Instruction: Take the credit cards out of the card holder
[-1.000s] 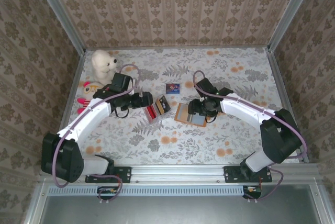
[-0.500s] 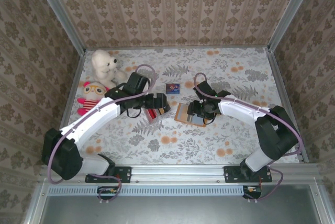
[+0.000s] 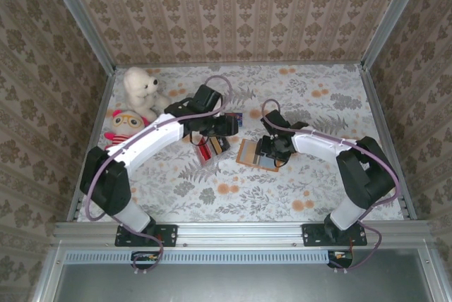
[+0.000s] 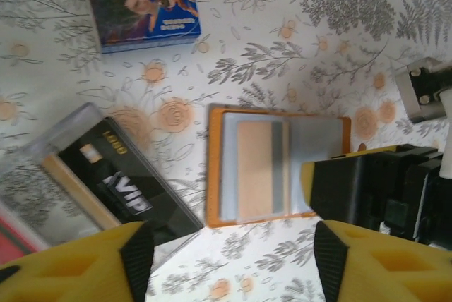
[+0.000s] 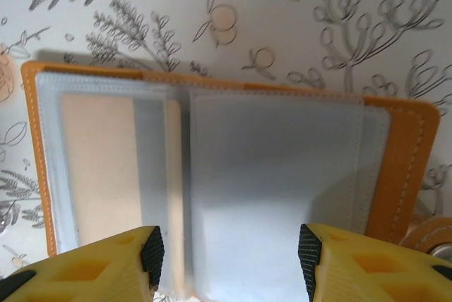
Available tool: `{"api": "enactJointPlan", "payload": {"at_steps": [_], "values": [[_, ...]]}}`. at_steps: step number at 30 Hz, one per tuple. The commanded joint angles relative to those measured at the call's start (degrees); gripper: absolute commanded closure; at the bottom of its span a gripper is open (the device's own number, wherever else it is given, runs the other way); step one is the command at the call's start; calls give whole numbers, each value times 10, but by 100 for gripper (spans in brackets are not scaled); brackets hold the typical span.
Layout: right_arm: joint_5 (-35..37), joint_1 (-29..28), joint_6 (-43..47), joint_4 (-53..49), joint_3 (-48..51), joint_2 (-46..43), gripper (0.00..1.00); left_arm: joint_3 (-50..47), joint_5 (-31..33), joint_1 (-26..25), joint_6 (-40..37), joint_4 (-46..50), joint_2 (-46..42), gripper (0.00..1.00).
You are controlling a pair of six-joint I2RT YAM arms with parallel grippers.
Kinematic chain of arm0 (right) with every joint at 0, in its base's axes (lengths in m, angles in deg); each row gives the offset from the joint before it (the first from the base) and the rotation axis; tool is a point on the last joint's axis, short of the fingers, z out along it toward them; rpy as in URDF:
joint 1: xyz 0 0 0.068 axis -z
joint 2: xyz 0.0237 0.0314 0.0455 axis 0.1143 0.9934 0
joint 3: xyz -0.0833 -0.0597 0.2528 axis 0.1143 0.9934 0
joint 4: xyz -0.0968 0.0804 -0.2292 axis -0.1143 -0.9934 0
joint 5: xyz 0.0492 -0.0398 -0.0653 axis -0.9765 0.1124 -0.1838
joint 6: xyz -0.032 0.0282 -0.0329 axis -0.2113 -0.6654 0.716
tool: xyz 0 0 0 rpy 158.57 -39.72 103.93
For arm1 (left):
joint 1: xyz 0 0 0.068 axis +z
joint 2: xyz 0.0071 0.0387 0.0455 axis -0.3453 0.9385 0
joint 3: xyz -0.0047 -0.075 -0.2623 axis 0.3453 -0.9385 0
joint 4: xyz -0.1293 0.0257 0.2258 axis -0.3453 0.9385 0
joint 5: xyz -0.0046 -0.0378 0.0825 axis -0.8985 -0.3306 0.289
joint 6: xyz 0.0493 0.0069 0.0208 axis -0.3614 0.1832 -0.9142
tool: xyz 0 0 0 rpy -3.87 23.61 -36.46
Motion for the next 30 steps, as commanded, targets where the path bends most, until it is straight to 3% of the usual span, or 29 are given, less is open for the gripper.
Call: {"api": "enactJointPlan", "payload": {"at_steps": [1, 6, 15, 23, 30], "values": [[22, 17, 20, -7, 7, 4, 45, 52, -1, -17, 8, 27, 44, 40], [10, 42, 55, -7, 8, 14, 45, 102, -6, -35, 18, 36, 118, 42], [-5, 60, 77, -1, 5, 28, 46, 187, -8, -60, 8, 75, 222, 54], [-17, 61, 79, 5, -4, 54, 45, 234, -4, -66, -2, 139, 285, 67], [-21, 61, 79, 13, -5, 64, 46, 233, -15, -71, 2, 137, 313, 76]]}}
